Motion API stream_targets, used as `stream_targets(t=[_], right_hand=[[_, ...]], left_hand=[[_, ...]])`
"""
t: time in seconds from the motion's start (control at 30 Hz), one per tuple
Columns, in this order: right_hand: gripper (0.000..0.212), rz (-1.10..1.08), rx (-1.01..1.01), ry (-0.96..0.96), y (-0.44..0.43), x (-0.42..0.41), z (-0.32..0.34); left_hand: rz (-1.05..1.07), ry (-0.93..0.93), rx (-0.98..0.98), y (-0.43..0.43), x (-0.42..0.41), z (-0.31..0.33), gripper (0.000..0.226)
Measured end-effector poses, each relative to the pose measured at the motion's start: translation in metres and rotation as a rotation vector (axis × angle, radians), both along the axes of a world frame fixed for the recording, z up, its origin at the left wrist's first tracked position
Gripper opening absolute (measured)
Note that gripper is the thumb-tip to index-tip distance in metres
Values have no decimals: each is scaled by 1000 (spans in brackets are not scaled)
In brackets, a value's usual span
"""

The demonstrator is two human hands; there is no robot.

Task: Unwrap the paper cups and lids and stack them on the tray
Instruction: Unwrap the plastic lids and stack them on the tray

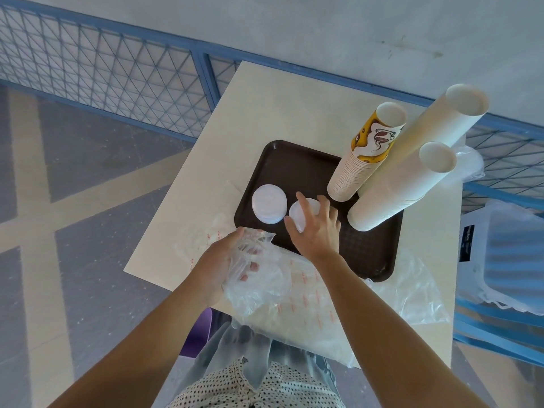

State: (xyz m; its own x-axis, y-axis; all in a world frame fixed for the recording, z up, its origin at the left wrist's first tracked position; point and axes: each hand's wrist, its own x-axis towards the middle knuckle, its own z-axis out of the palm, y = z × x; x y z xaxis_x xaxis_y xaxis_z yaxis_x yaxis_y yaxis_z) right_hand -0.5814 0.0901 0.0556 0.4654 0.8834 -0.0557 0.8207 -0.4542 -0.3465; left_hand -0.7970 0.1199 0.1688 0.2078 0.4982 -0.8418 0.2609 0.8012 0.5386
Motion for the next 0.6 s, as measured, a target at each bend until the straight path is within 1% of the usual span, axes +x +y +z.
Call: stream_targets(t=[0.07,0.13,0.23,0.33,0.4,0.53,0.6], right_hand=[[77,-5,31,62,-1,1,-2],[84,-59,50,118,-1,1,-2],[87,-111,56,106,-2,3,-4],[92,-117,20,76,-4,5,-3],[92,-103,20,67,-5,6,-5],[90,-93,44,66,-6,7,-6],[90,-92,61,55,-6,7,-5]], left_hand=[[-5,4,-5,0,1,3,46],[1,1,3,-2,0,3,45],[0,-19,17,-3,-1,0,45],[-15,-27,11,-2,-1,-3,63],[-15,-55,19,-3,-1,-2,64],[-15,-81,33,-5,0,1,83],[-6,-85,36,-5,1,2,84]])
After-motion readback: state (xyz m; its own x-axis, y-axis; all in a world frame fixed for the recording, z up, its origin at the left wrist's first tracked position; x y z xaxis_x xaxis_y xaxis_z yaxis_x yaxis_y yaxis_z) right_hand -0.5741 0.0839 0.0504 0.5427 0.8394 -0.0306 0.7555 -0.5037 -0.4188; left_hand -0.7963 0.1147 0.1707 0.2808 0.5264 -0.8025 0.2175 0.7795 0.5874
